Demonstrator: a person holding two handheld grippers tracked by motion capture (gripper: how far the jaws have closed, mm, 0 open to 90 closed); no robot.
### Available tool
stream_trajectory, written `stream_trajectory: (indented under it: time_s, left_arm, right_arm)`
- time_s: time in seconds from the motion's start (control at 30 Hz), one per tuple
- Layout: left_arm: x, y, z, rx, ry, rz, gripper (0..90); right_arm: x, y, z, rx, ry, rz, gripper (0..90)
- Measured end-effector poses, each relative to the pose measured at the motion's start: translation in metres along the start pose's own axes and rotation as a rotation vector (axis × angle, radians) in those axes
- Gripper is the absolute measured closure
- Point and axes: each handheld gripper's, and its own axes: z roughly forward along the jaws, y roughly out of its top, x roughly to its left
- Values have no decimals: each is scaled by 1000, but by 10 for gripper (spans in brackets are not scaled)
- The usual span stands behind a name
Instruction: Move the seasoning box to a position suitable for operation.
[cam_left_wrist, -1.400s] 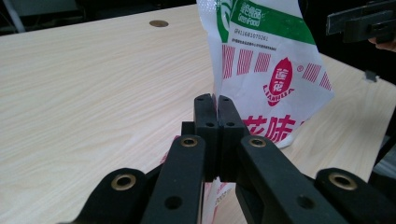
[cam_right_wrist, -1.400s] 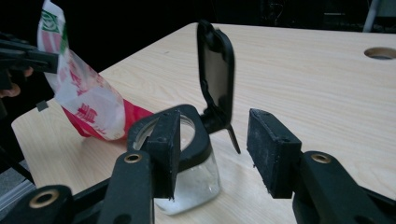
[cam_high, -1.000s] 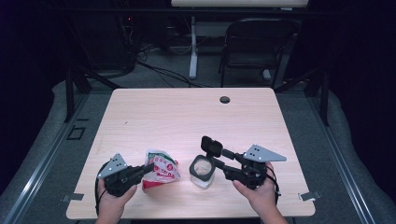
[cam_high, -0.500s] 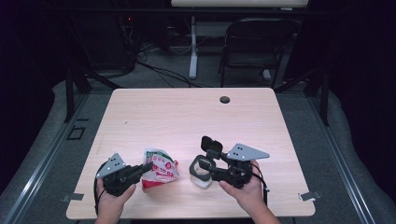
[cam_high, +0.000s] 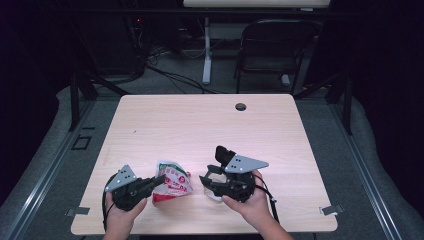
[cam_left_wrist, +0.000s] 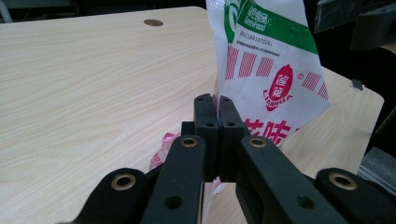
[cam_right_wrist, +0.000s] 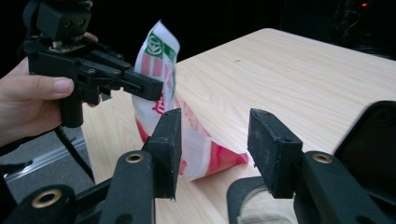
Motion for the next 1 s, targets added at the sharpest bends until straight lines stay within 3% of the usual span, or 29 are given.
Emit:
stream_trajectory:
  time_s: [0.2, 0.27, 0.4, 0.5, 0.67, 1.0]
  left_arm:
    - [-3, 0, 3, -2, 8, 4, 900]
    - [-4, 0, 5, 15, -15, 7, 900]
    - [-7, -1, 8, 6, -6, 10, 900]
    - [-8, 0, 9, 19, -24, 12, 900]
    - [-11, 0, 12, 14, -18, 15, 900]
    - [-11, 0, 14, 14, -33, -1, 900]
  right_arm:
    - [4, 0, 13, 14, 39, 5, 523]
    - [6, -1, 17, 22, 55, 7, 518]
    - [10, -1, 19, 2, 92, 18, 509]
    - [11, -1, 20, 7, 95, 14, 508]
    - [11, -3, 27, 31, 87, 13, 526]
    - [17, -9, 50, 115, 90, -29, 615]
